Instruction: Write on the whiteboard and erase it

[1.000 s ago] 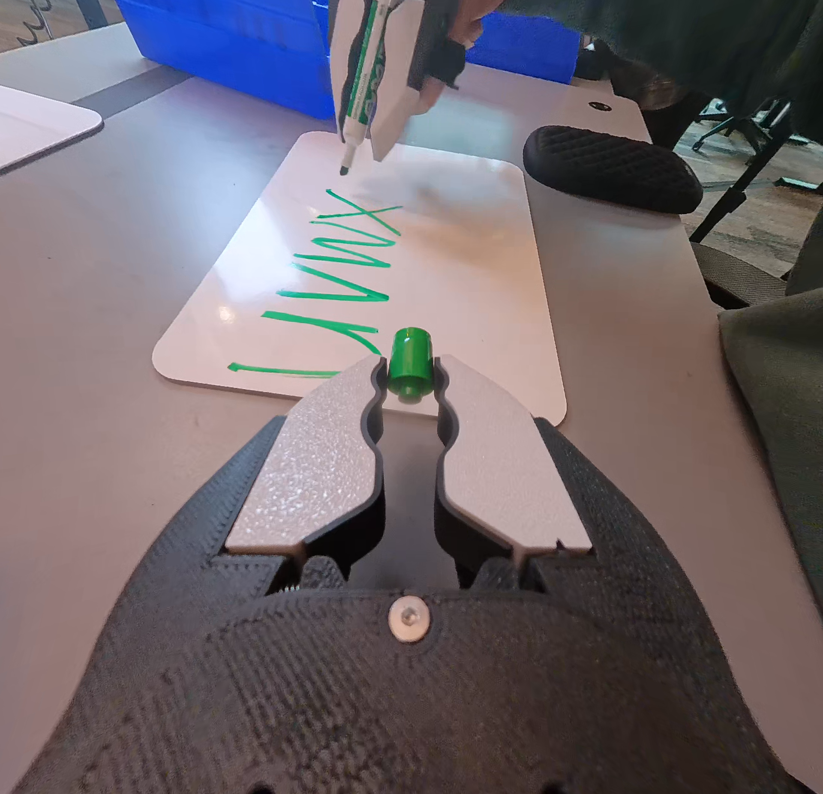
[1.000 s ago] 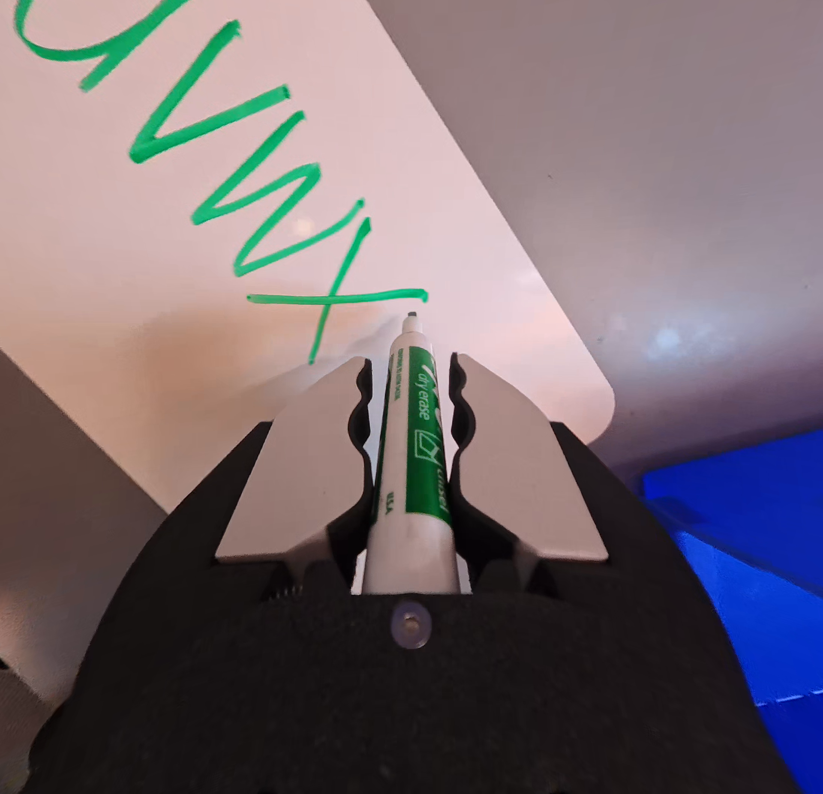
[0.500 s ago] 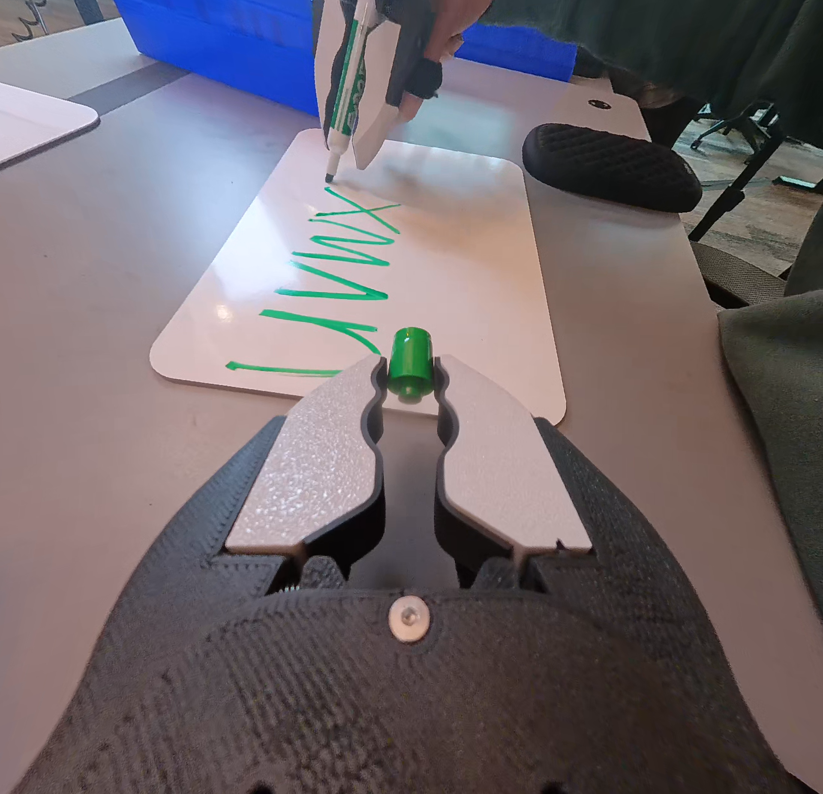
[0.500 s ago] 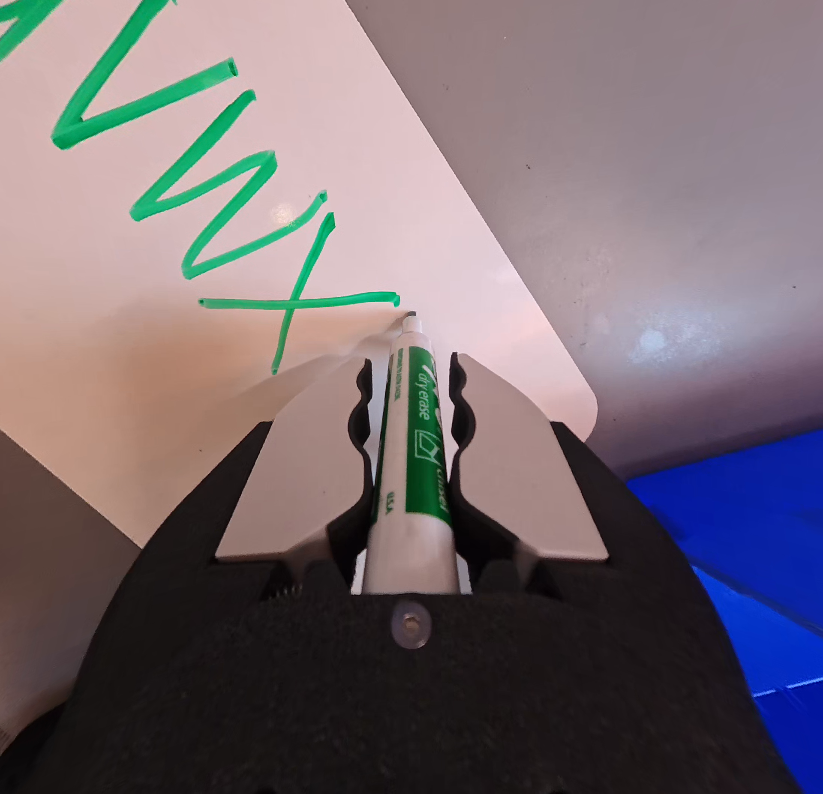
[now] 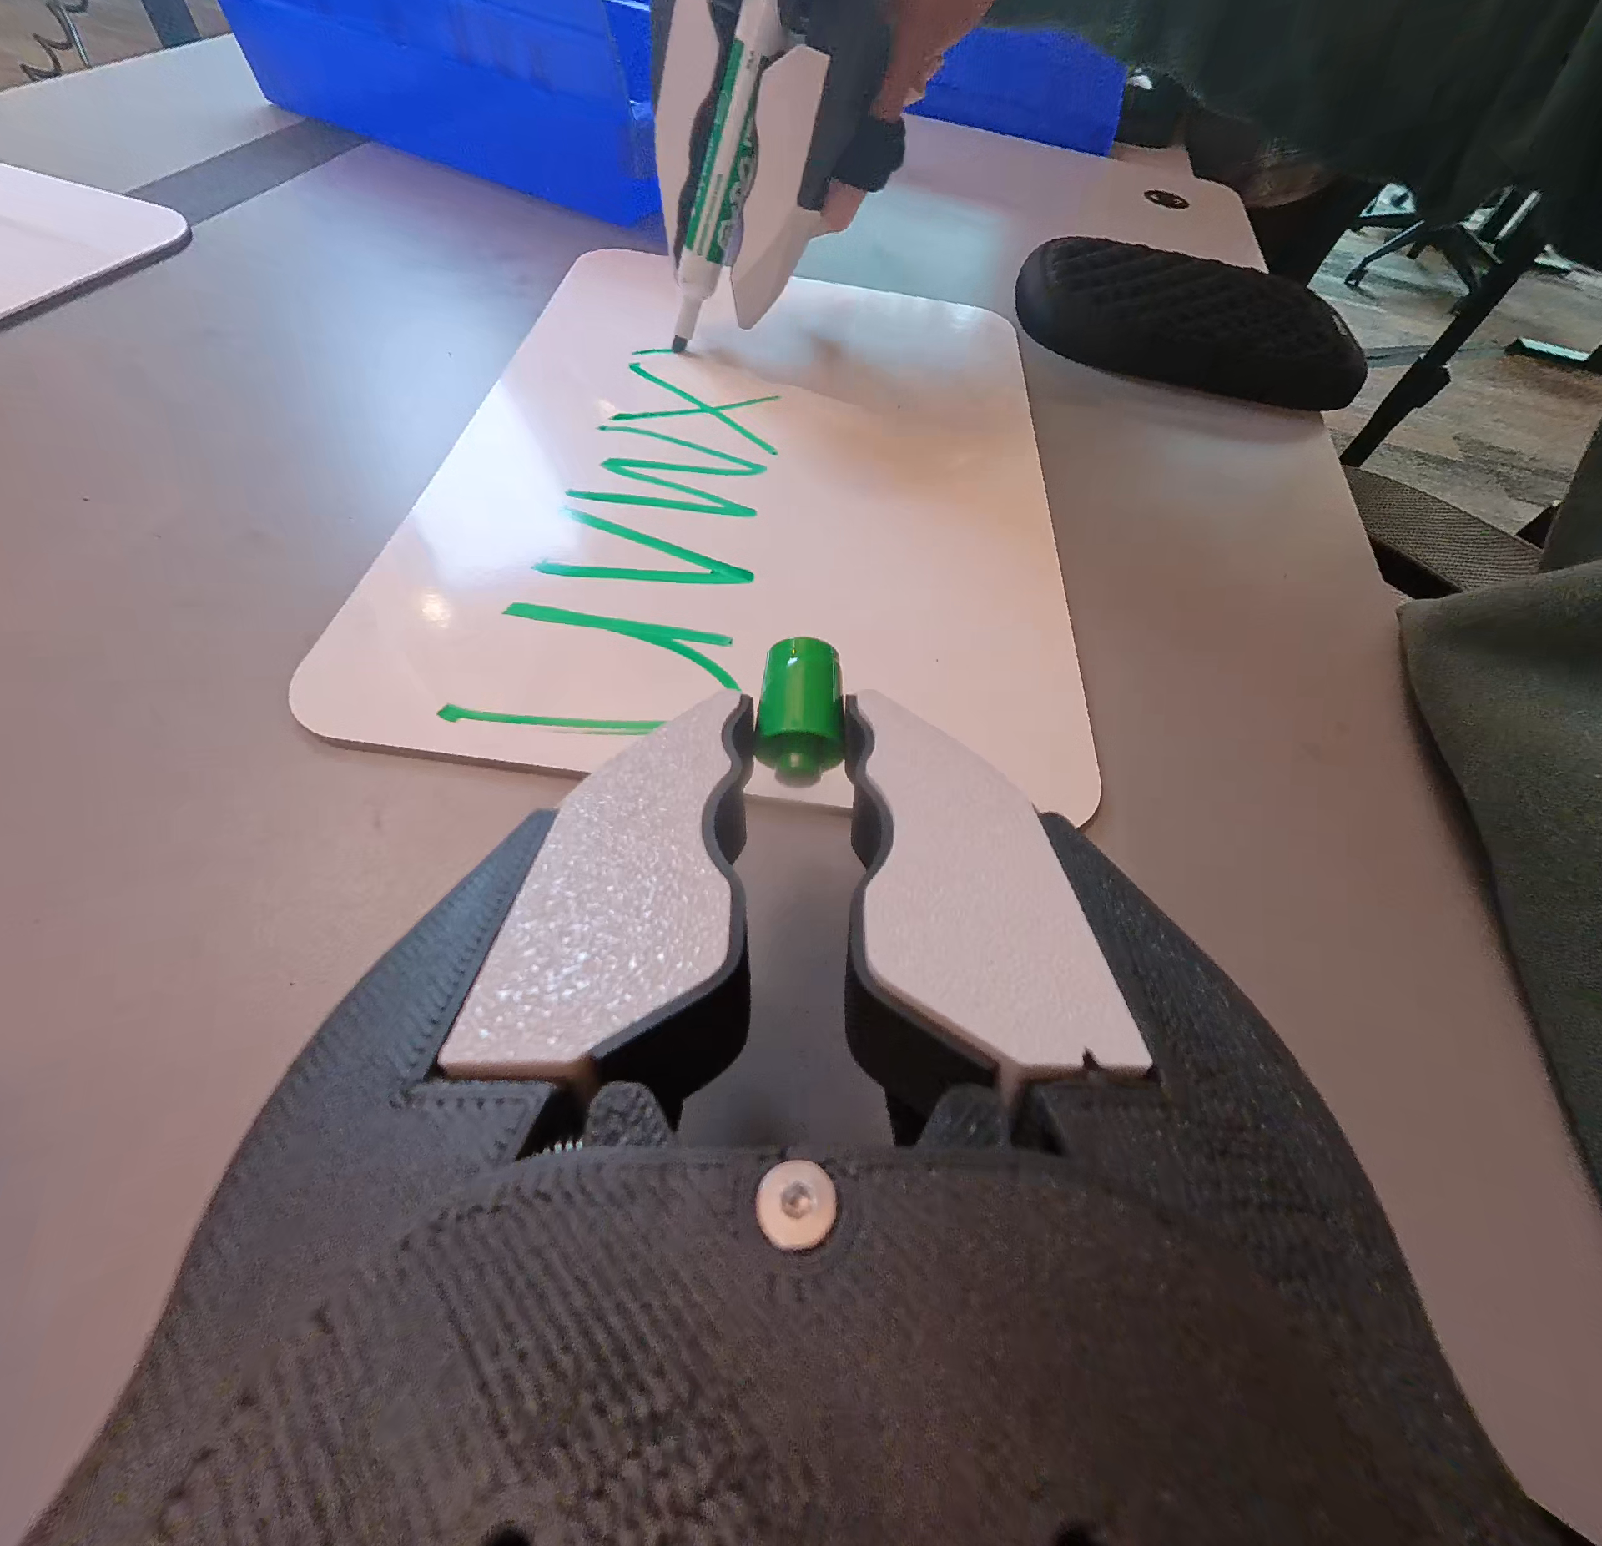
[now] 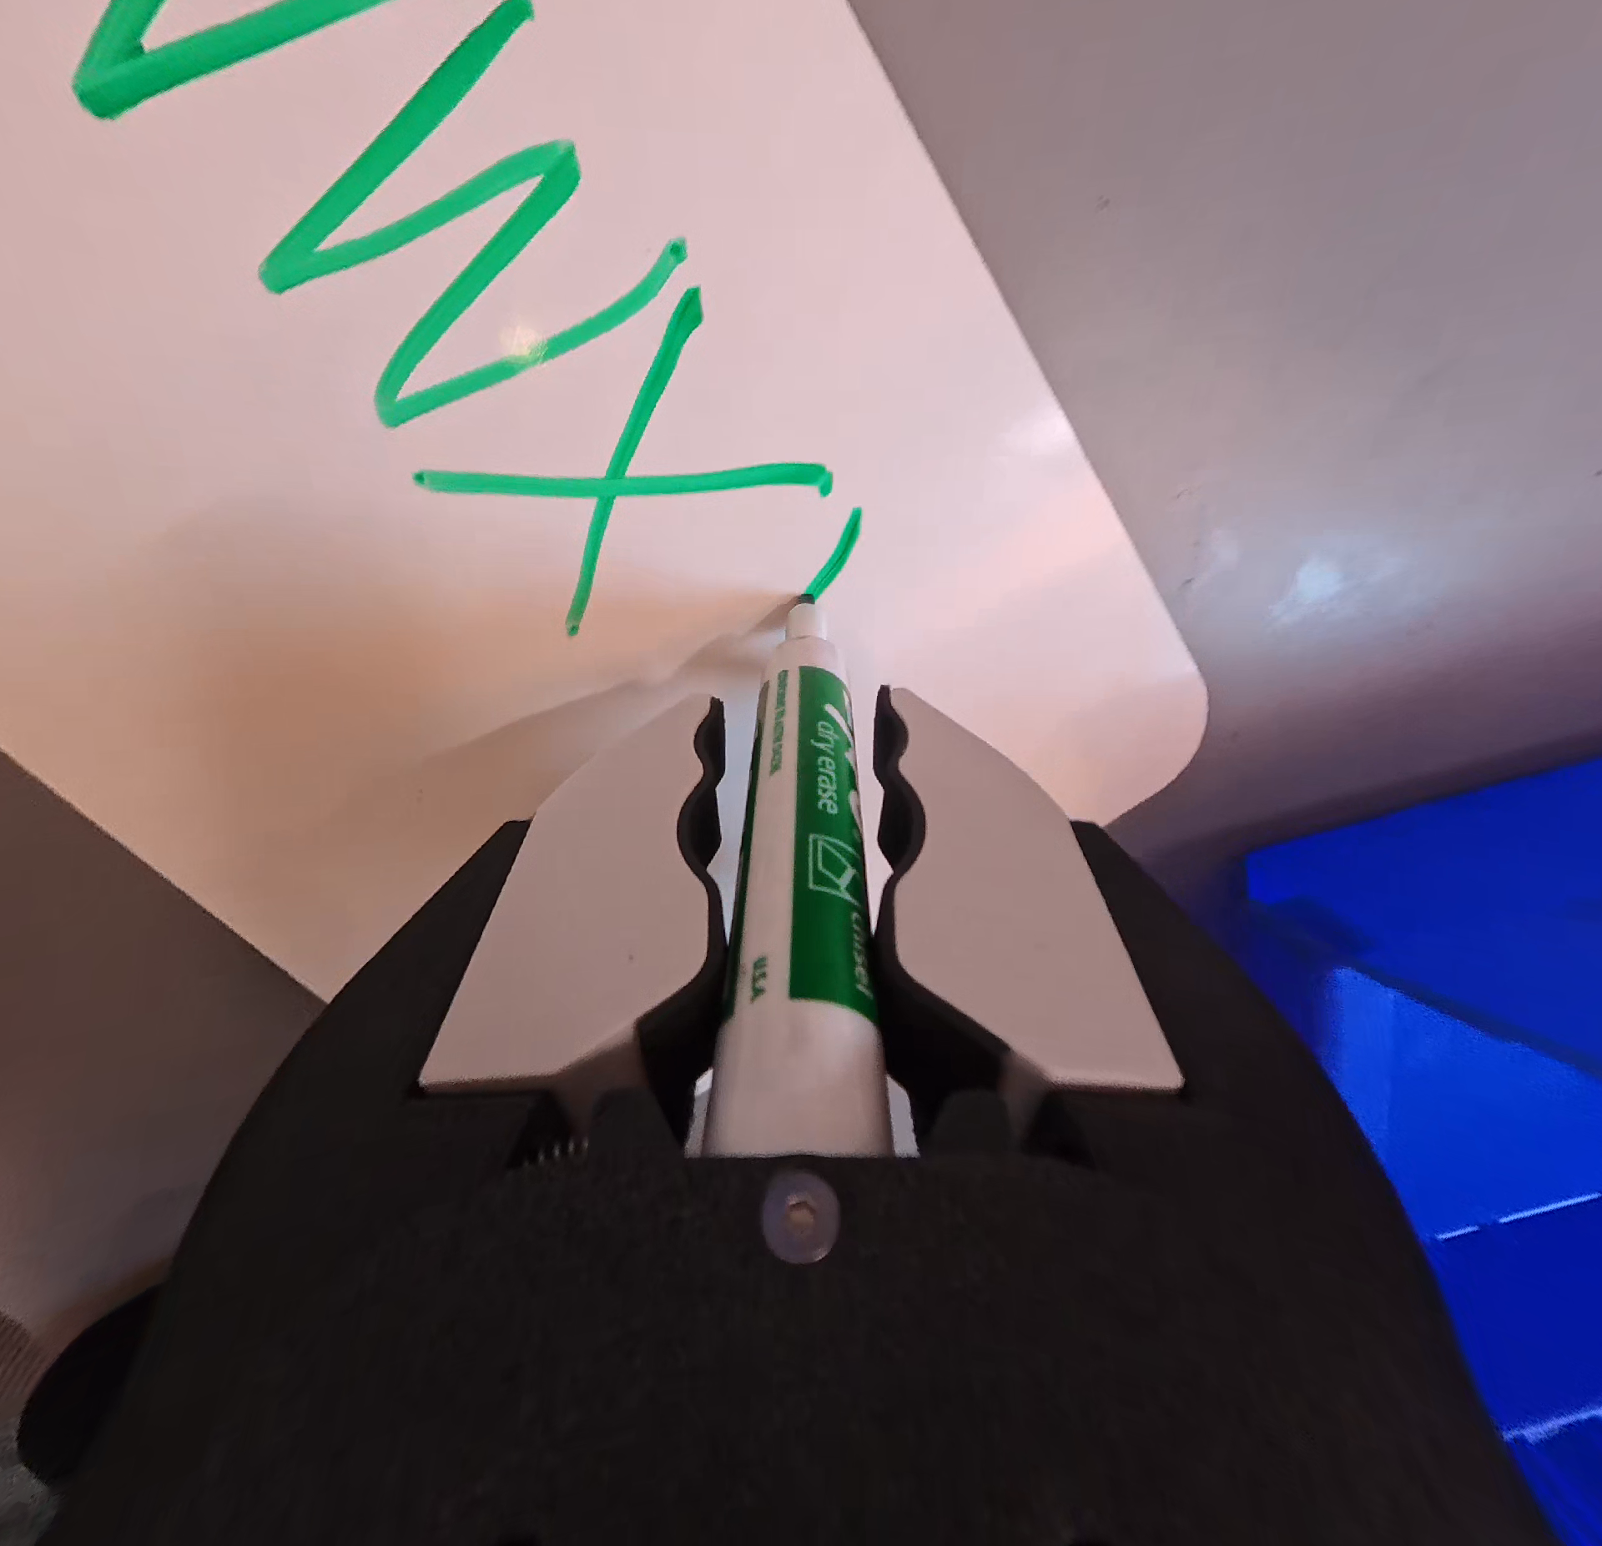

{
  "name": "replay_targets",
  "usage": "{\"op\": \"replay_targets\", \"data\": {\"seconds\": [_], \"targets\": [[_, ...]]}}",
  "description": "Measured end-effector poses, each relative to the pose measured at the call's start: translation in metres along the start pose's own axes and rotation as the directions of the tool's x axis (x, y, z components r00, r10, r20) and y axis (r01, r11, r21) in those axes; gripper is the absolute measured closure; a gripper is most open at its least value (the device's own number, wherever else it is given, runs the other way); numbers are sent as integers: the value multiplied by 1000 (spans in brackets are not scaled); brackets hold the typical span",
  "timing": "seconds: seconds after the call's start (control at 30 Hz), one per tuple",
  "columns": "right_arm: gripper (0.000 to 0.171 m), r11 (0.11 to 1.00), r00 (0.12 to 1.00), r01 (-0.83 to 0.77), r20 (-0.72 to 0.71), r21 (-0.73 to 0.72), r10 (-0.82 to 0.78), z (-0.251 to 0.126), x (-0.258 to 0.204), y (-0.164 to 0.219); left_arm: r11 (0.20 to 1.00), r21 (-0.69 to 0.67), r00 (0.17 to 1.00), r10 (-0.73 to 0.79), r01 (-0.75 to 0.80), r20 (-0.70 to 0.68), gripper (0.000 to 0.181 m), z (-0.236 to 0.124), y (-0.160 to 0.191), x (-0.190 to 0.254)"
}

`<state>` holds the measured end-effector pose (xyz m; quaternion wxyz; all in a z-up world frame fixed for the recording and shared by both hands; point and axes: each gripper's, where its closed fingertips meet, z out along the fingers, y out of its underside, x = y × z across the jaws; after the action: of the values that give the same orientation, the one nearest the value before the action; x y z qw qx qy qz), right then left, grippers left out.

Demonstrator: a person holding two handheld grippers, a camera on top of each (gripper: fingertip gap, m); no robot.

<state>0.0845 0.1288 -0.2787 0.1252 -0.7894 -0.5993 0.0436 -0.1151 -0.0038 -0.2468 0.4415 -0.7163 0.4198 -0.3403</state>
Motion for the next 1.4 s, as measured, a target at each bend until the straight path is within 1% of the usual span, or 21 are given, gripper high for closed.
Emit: {"op": "replay_targets", "data": {"seconds": [0.17, 0.33, 0.53, 0.73, 0.9, 1.23, 1.4], "targets": [[137, 1000, 1000, 0, -8, -6, 0, -2, -3, 6, 1000, -1, 1000, -2, 2, -2, 162, 0, 0, 0], [137, 1000, 997, 9, -81, -1, -10, 1, 17, 1, 1000, -1, 1000, -4, 4, -1, 162, 0, 0, 0], [137, 1000, 996, -8, -91, 21, 10, 4, 31, -5, 1000, 1, 1000, -6, 6, -1, 162, -1, 0, -1], [137, 997, 999, -22, -37, 73, 25, -5, 12, -5, 1000, 1, 1000, -11, 11, -2, 162, -1, 0, -1], [137, 999, 1000, -6, -23, 54, 7, -6, -2, 1, 1000, 0, 1000, -12, 12, -3, 162, 0, 0, -1], [137, 1000, 999, 6, -38, 25, -5, -2, -3, 5, 1000, -3, 1000, -6, 6, -2, 162, 0, 0, 0], [137, 1000, 1000, -1, -8, 8, 1, -3, -11, 10, 1000, -3, 1000, -4, 4, -2, 162, 0, 0, 1]]}}
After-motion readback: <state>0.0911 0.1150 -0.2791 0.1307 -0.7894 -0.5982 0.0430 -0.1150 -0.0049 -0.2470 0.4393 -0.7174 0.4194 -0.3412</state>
